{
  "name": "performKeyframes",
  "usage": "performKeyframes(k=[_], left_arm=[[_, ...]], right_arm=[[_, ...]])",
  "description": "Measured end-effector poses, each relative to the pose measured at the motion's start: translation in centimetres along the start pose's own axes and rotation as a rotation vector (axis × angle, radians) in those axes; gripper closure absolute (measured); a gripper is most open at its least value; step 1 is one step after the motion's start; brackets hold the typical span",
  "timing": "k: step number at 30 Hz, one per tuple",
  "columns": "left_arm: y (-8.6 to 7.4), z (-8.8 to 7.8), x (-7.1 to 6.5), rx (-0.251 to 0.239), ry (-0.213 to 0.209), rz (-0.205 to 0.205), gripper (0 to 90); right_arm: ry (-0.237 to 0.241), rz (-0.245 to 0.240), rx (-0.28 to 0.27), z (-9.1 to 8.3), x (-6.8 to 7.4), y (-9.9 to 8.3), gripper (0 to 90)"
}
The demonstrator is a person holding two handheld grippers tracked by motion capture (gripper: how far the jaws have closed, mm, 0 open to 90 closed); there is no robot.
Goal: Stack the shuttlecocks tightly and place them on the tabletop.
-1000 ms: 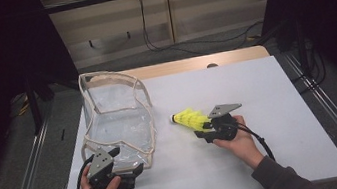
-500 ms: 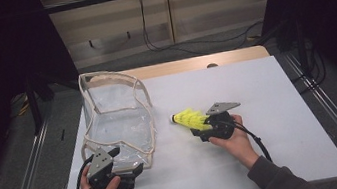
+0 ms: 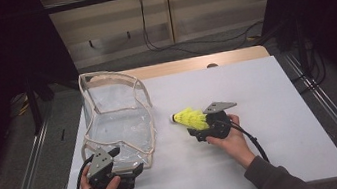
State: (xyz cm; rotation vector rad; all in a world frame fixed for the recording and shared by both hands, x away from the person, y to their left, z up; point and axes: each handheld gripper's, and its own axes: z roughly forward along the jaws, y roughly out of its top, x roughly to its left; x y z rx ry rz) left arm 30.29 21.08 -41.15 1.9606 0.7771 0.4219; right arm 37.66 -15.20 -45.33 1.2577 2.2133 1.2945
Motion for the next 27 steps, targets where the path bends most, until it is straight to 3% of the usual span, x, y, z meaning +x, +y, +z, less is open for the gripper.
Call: performKeyframes(k=[10, 27], left_arm=[[0.0, 0.0, 0.0, -0.006, -0.003, -0.003, 4.1], [-0.1, 0.0, 0.0, -0.006, -0.005, -0.005, 4.1]], right_arm=[[-0.013, 0.015, -0.005, 0.5, 0.1, 0.2, 23.9], [-0.06, 0.006, -0.03, 1.1, 0.4, 0.3, 43.8]])
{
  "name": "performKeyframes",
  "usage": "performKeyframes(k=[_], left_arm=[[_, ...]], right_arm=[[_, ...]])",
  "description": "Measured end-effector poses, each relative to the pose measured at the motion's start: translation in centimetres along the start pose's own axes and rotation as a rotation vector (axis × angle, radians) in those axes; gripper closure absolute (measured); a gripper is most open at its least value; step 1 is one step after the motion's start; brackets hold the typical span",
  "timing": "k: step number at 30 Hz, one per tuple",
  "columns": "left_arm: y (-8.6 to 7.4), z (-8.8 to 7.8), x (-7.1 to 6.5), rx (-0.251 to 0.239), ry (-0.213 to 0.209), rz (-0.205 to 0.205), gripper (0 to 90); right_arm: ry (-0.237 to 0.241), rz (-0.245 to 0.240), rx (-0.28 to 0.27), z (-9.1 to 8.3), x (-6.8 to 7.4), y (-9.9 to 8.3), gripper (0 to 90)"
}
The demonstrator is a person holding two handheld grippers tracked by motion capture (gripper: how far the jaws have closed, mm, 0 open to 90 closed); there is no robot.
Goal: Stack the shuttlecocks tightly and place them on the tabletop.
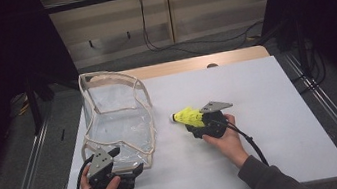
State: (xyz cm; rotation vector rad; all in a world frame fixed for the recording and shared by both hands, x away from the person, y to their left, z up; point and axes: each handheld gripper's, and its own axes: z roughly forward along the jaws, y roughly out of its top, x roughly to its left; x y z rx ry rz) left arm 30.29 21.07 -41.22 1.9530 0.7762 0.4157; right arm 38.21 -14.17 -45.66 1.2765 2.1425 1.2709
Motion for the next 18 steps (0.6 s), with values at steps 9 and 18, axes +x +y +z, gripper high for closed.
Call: performKeyframes(k=[9, 18], left_arm=[[0.01, -0.01, 0.02, 0.0, 0.001, 0.001, 4.1], [0.0, 0.0, 0.03, 0.0, 0.0, 0.0, 4.1]], right_arm=[[-0.024, -0.012, -0.011, 0.12, 0.11, 0.1, 52.1], [-0.016, -0.029, -0.011, 0.35, 0.3, 0.09, 59.5]])
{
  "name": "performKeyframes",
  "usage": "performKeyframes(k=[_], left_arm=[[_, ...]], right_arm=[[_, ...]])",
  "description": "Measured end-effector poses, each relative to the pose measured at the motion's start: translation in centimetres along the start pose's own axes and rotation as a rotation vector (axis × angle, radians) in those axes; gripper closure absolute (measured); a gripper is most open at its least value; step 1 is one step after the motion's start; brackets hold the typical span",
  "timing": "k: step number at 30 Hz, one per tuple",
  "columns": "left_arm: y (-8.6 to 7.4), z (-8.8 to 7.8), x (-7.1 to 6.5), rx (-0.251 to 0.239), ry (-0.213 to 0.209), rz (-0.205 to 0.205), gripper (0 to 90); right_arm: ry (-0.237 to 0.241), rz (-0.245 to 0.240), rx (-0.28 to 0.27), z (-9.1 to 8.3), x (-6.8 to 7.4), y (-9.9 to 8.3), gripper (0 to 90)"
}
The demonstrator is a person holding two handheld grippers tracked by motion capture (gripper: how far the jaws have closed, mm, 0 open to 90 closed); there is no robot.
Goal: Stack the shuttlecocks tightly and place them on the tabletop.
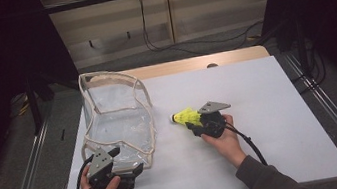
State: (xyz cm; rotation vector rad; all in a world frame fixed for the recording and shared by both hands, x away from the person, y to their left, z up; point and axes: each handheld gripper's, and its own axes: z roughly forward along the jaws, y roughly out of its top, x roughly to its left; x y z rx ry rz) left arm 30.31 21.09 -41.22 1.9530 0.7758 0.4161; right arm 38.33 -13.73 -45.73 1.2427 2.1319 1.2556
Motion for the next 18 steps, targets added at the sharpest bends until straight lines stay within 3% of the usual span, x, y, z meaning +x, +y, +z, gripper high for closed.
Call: performKeyframes(k=[8, 15, 18], left_arm=[[-0.01, 0.02, 0.0, -0.001, 0.0, -0.001, 4.1], [-0.03, 0.0, 0.11, 0.008, -0.003, 0.003, 4.1], [-0.02, -0.01, 0.1, 0.007, -0.002, 0.0, 4.2]], right_arm=[[-0.002, 0.002, 0.006, 0.41, 0.27, 0.18, 55.3], [-0.019, -0.034, 0.019, 0.83, 0.57, 0.52, 71.0], [-0.01, -0.042, 0.025, 0.85, 0.58, 0.65, 73.7]])
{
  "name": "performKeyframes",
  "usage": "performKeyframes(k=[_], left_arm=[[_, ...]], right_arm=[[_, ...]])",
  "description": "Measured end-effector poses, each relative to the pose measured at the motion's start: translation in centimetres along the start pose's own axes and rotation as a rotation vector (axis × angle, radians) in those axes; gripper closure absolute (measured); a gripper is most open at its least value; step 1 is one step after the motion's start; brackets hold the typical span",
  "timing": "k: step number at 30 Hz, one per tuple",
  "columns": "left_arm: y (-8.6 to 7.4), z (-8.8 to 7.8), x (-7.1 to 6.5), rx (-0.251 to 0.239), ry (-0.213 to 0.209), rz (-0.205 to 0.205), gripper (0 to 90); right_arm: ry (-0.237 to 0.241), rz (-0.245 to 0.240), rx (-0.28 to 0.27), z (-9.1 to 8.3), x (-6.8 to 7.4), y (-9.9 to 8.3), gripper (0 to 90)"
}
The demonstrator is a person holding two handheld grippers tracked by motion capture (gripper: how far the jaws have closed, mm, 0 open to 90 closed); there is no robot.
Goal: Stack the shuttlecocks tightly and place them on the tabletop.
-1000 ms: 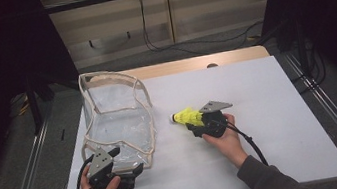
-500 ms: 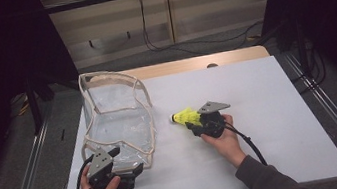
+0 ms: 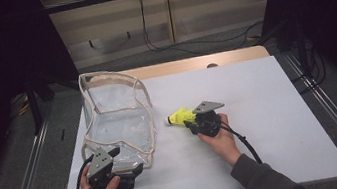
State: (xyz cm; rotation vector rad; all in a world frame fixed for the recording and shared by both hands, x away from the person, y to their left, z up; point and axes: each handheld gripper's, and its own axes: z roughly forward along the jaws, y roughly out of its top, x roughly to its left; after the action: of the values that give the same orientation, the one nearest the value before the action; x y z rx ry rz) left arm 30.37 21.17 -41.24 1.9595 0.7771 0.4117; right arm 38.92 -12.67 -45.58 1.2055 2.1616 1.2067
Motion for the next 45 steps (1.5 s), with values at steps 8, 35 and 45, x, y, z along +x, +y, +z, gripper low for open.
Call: performKeyframes(k=[8, 35, 45], left_arm=[[0.0, 0.0, -0.1, 0.0, 0.002, -0.003, 4.1], [0.1, 0.1, -0.1, 0.005, 0.007, -0.001, 3.7], [0.0, 0.1, -0.1, 0.001, 0.004, -0.005, 3.7]], right_arm=[[0.031, -0.036, 0.016, -0.6, -0.2, -0.1, 79.4], [0.091, -0.025, 0.01, -3.3, -1.4, -1.1, 60.7], [0.044, -0.049, 0.006, -2.1, -1.3, -1.0, 67.5]])
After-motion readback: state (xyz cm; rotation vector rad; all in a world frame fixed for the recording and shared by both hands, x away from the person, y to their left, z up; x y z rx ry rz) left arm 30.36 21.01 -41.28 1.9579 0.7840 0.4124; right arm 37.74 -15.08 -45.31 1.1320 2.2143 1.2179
